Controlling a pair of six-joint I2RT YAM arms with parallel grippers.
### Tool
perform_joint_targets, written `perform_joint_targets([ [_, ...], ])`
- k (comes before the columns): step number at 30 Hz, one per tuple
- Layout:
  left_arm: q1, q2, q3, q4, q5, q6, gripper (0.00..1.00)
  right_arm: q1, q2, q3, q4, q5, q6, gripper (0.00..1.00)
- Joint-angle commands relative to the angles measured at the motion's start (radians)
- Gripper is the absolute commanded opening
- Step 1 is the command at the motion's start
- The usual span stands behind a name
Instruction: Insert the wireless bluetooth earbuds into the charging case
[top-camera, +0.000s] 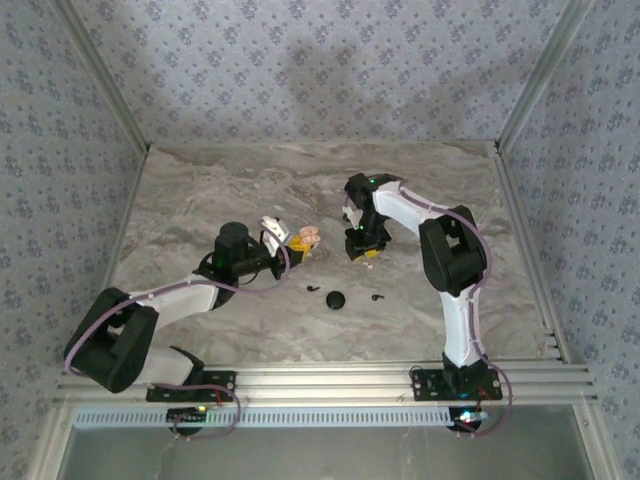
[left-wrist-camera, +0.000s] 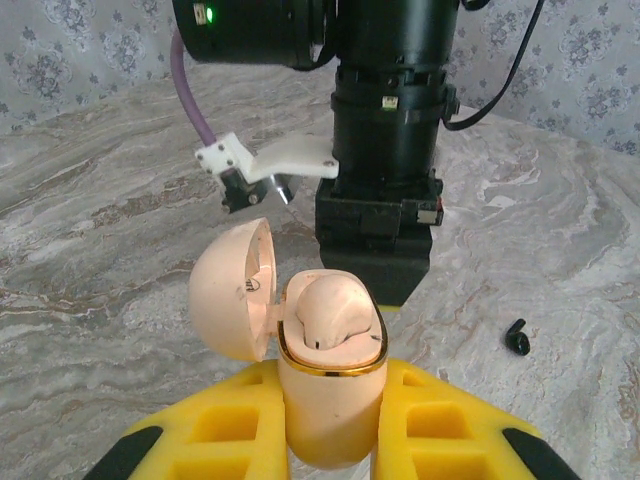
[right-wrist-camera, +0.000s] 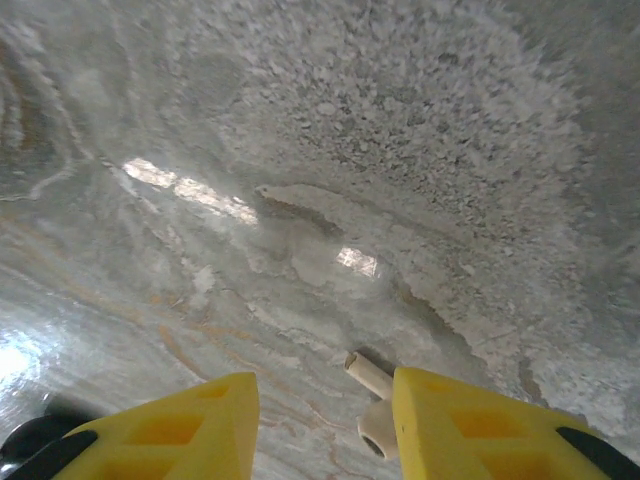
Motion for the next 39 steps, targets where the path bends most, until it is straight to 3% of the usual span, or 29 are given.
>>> perform_joint_targets([
  [1, 0.007, -0.018, 0.019, 0.008, 0.013, 0.003, 0.11, 0.007, 0.015, 0.021, -0.035, 0.009, -0.016, 0.42],
  [31, 0.011, -0.022, 0.005, 0.006, 0.021, 0.009, 0.11, 0.058, -0.018, -0.07, -0.076, -0.073, -0.08, 0.31],
  [36, 0.011, -0.025, -0.002, 0.008, 0.022, 0.008, 0.11, 0.077, -0.069, -0.077, -0.099, -0.071, -0.075, 0.3],
  [39, 0.011, -0.025, 0.0, 0.012, 0.024, 0.007, 0.11, 0.081, -0.128, -0.088, -0.08, -0.067, -0.021, 0.37],
])
